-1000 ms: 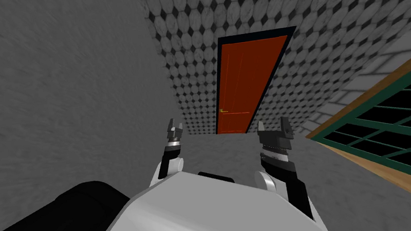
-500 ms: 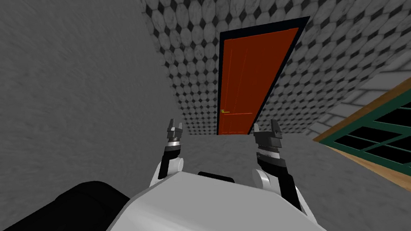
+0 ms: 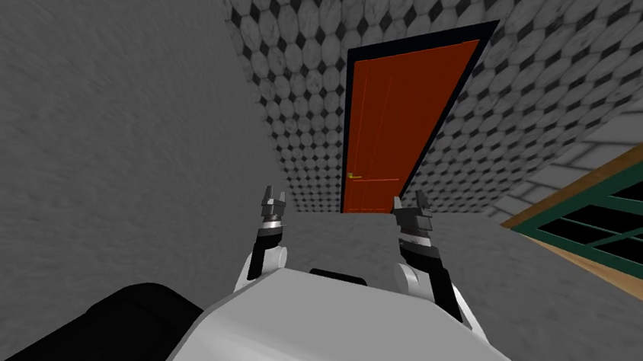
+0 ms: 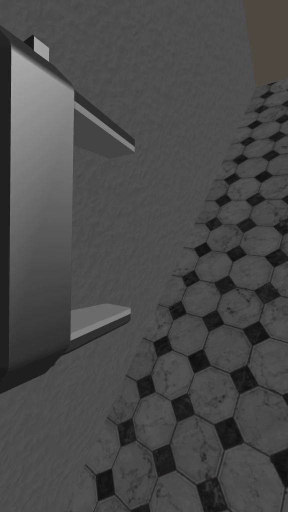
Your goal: Pull the door open
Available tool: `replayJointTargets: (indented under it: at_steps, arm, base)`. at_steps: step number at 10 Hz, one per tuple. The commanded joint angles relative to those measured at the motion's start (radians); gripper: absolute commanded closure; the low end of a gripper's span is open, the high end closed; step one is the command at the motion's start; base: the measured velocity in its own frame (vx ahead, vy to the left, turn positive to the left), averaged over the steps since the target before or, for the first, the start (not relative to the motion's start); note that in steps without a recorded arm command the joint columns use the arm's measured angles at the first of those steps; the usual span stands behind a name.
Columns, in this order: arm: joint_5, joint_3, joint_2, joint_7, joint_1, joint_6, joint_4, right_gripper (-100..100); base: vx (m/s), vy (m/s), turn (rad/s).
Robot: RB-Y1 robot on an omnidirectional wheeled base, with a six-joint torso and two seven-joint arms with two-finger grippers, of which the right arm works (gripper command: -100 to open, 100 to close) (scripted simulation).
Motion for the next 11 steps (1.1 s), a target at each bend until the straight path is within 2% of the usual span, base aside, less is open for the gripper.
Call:
replayJointTargets:
  at_steps: [1,9,10,11]
  arm:
    - [0.002,0.002,0.000,0.007,-0.021,-0.009,0.046,-100]
    - [-0.012,-0.026,-0.036,0.015,-0.119,-0.068,0.298,-100]
    - [-0.012,-0.026,-0.036,0.015,-0.119,-0.068,0.299,-100]
    - [-0.014,-0.030,-0.040,0.016,-0.132,-0.076,0.333,-100]
  base:
    - [0.087,-0.013,0.063]
    - [0.093,-0.007,0.058]
    - [0.060,-0.006,0.017]
    - [0.054,-0.016,0.040]
